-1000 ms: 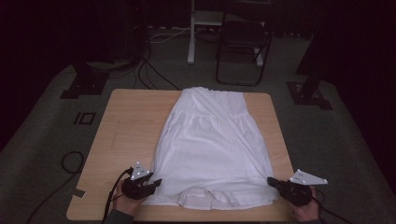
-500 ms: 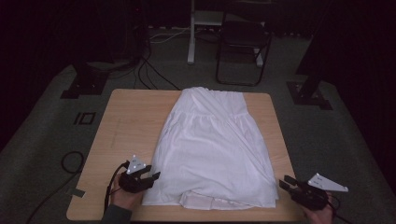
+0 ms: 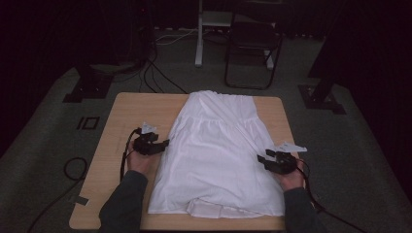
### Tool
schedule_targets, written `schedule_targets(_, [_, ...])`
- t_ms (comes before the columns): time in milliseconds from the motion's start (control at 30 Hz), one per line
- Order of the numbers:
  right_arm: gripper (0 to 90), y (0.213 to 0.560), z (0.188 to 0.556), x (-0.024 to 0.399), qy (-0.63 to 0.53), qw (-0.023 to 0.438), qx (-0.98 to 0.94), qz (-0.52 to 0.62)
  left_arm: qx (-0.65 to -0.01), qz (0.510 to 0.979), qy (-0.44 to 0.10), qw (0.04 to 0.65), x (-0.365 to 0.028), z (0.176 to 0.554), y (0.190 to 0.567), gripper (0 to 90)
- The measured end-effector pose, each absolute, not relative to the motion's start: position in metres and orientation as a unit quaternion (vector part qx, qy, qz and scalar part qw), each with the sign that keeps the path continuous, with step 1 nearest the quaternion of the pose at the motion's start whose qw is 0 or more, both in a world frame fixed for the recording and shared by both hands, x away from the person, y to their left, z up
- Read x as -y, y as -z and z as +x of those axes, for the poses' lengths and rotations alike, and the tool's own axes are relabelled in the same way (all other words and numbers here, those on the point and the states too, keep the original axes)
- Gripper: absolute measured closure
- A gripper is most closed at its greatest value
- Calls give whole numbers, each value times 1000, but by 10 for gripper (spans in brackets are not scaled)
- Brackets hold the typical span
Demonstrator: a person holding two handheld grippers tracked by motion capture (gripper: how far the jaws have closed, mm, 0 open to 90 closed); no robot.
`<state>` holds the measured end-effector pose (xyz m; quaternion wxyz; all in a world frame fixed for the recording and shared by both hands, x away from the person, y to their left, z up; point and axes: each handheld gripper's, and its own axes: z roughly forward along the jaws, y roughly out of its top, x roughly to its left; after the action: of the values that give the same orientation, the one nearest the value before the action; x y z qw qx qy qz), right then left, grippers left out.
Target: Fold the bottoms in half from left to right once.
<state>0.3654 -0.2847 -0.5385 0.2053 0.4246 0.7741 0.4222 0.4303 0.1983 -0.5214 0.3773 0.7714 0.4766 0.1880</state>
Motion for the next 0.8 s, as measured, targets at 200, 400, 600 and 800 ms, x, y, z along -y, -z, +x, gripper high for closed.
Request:
schedule_targets(200, [410,543,407,253,-387,213,-786,433,-495,769,-159,371,-188,454,539,436])
schedule_targets(400, [801,547,424,252,-340,239,-783,463,-489,781,-141,362,-186,456,549,822])
schedule_targets(600, [884,525,419,294,-376,272,-718,519,-496,773,-168,358,-195,448,544,895])
schedule_targets(800, [890,540,428,307,-343,262,-727,534,-495,764,-184,372,-204,434,542,898])
